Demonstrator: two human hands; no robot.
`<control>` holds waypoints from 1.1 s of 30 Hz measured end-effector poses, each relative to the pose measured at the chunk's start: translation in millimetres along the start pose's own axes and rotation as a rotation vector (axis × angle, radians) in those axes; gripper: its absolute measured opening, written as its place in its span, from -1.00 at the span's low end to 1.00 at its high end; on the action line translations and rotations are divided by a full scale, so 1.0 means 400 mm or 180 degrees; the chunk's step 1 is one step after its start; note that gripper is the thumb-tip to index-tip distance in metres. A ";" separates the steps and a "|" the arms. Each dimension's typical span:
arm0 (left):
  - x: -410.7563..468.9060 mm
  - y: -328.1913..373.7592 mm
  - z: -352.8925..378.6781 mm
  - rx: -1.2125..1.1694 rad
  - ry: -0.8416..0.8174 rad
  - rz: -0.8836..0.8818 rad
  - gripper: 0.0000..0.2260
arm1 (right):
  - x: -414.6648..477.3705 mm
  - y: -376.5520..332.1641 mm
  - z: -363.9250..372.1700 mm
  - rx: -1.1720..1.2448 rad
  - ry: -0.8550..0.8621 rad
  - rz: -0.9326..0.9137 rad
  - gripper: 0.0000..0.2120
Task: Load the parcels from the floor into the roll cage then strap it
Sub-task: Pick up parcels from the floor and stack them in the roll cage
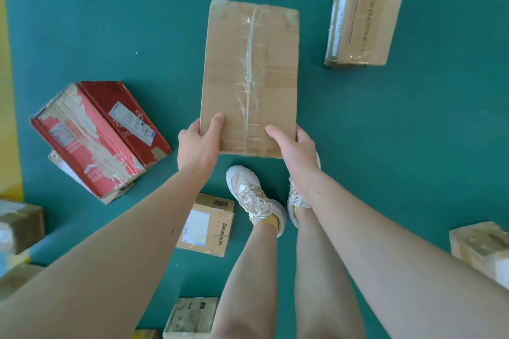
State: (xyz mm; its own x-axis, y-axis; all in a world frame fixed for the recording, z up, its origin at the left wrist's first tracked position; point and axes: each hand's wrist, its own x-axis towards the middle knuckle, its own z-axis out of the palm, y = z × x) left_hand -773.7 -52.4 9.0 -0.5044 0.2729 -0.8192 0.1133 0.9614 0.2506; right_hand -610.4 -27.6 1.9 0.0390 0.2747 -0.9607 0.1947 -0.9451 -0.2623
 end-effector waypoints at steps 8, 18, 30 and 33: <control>-0.210 0.142 0.008 -0.0044 -0.0261 -0.0065 -0.64 | -0.188 -0.092 -0.155 0.0868 0.0135 0.0463 -0.74; -0.637 0.367 -0.014 0.1048 -0.1106 0.0545 -0.46 | -0.612 -0.097 -0.389 0.1968 0.0630 0.0325 -0.41; -1.305 0.484 -0.018 0.2315 -0.1878 0.1641 -0.50 | -1.209 0.049 -0.609 0.3464 0.1340 -0.0140 -0.17; -1.450 0.476 -0.006 0.2456 -0.2076 0.1651 -0.50 | -1.311 0.103 -0.651 0.3830 0.1501 -0.0356 -0.17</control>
State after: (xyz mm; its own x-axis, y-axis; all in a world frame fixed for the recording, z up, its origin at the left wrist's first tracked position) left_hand -461.5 -27.6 533.0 0.2735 0.3926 -0.8781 0.7897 0.4296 0.4380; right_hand -367.4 -164.6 518.3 0.4669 0.1647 -0.8688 -0.7688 -0.4100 -0.4909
